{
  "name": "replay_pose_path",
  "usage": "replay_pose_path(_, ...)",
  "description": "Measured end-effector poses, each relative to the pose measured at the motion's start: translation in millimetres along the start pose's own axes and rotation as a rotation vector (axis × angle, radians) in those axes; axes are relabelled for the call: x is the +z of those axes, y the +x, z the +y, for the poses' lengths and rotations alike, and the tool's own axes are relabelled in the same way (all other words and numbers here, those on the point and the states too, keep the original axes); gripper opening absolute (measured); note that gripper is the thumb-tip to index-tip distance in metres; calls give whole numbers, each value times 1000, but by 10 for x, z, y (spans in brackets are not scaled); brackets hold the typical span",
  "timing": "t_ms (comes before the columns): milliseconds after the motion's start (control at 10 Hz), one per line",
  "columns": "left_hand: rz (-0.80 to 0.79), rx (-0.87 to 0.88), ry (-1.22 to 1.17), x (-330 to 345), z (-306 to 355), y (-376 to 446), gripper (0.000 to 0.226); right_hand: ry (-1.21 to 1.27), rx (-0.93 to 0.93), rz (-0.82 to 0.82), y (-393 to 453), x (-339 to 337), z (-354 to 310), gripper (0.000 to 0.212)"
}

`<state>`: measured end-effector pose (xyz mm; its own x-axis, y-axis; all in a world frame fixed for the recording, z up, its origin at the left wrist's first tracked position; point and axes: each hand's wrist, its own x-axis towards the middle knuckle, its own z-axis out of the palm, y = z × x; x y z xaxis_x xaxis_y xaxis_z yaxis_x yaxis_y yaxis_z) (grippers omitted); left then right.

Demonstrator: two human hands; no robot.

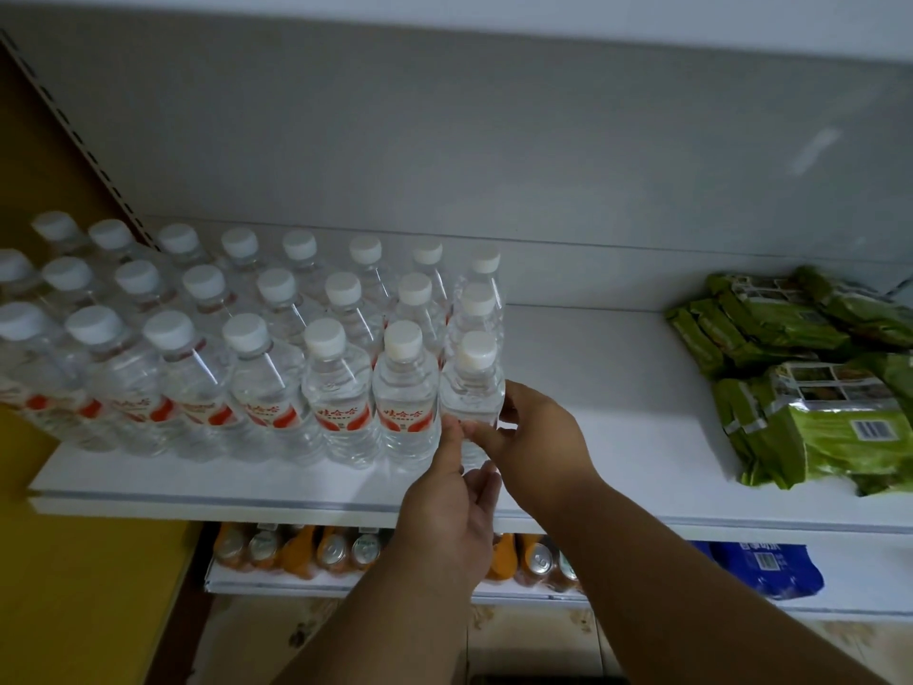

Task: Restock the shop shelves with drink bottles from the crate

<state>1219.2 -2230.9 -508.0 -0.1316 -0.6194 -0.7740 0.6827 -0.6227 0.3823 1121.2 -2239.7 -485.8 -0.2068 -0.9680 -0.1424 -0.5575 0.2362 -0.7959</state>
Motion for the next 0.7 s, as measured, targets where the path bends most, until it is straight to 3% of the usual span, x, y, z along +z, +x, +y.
replay_pose_path(200, 16, 5, 34, -51, -25, -36, 70, -37, -7, 47, -42, 78, 24, 29)
replay_pose_path(700, 91, 125, 90, -42, -2, -20, 39, -20, 32, 66, -128, 96, -4, 32)
